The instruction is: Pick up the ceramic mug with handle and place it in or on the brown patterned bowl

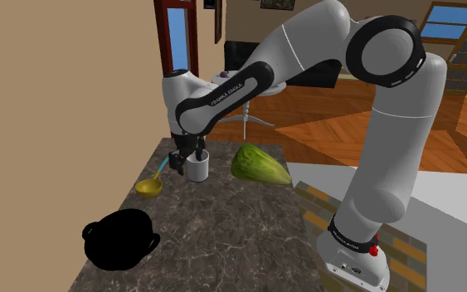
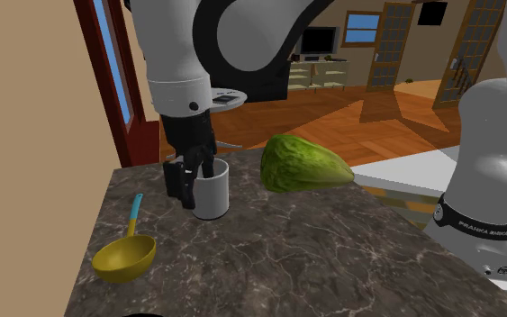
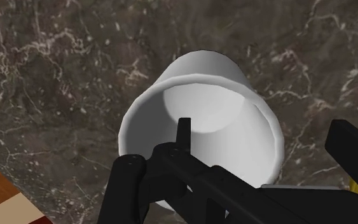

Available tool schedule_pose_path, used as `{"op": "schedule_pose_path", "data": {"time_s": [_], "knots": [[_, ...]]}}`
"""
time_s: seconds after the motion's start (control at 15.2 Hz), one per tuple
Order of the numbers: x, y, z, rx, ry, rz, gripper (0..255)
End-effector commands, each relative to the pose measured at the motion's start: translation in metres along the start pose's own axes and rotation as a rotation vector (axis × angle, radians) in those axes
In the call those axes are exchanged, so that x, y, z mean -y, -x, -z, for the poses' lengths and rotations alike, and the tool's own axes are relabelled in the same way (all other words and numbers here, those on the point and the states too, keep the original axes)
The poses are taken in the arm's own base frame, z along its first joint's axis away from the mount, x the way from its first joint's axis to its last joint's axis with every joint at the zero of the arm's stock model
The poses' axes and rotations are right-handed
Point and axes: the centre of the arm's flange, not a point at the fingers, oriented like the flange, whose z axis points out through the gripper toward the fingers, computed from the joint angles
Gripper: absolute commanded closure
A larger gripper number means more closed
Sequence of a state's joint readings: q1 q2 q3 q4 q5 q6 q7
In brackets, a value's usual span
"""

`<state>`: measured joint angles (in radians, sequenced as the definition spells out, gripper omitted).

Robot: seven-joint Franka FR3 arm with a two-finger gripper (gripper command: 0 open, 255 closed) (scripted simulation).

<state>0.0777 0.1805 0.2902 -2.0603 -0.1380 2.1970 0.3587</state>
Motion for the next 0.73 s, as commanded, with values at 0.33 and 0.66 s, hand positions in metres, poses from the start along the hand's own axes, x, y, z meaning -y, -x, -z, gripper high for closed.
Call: {"op": "schedule_pose_path", "data": {"time_s": [0.33, 0.66], "knots": [[0.0002, -0.0001, -0.0009, 0.0, 0.0, 0.0, 255], [0.0002, -0.0001, -0.0009, 0.0, 0.0, 0.0, 255]]}}
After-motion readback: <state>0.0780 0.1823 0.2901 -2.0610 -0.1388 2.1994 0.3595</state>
